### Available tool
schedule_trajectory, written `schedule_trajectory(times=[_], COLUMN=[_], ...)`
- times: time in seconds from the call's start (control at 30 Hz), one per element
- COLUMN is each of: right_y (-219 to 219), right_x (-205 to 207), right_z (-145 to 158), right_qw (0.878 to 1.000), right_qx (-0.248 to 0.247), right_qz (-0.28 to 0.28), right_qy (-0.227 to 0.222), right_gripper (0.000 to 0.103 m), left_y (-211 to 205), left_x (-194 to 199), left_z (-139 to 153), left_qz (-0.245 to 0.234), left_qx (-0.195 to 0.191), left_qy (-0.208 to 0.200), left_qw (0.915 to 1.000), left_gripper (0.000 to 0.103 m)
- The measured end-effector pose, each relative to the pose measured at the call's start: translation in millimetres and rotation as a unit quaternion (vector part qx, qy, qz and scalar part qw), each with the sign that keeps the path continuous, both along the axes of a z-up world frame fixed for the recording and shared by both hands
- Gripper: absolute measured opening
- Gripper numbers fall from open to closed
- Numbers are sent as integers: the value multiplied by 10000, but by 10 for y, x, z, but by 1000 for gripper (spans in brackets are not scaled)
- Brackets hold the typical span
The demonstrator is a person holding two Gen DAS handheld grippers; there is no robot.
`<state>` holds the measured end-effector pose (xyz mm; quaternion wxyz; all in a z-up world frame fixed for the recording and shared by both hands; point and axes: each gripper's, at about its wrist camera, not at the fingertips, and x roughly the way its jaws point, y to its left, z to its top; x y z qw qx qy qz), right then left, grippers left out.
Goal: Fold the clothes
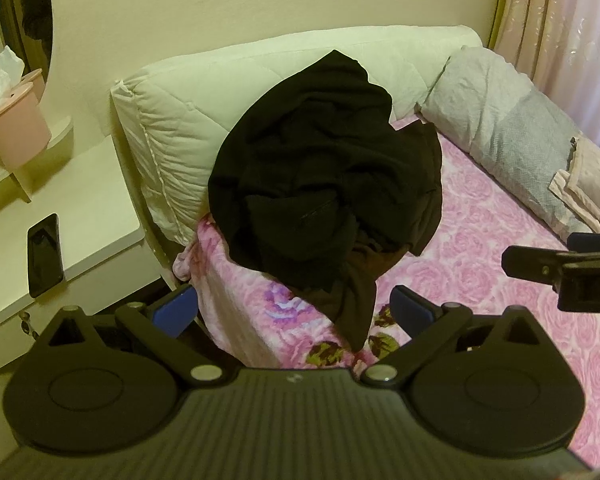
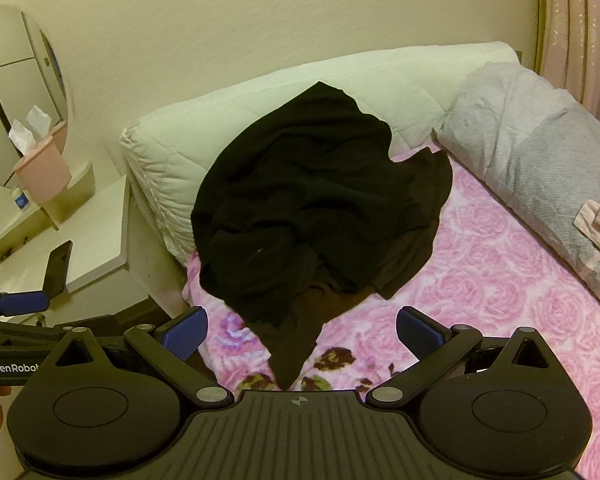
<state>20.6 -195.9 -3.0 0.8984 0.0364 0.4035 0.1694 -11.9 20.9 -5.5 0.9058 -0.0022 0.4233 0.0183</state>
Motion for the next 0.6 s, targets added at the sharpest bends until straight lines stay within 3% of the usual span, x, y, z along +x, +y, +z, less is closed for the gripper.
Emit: schedule_trajectory(times=[0.43, 0.6], right_y=[-71, -250], right_x=[35, 75], right_z=[-37, -90], right_qw=[9999, 9989], right_qx=[-76, -287], right_qz=[132, 327], right_qy=[70, -168], right_gripper=[103, 103], left_y=[-51, -55], left_x=[-6, -6], left_z=[-64, -213], left_qz=[74, 197], left_qx=[-41, -80], left_qy=[69, 180], left_qw=[9999, 9996], left_gripper=[101, 100])
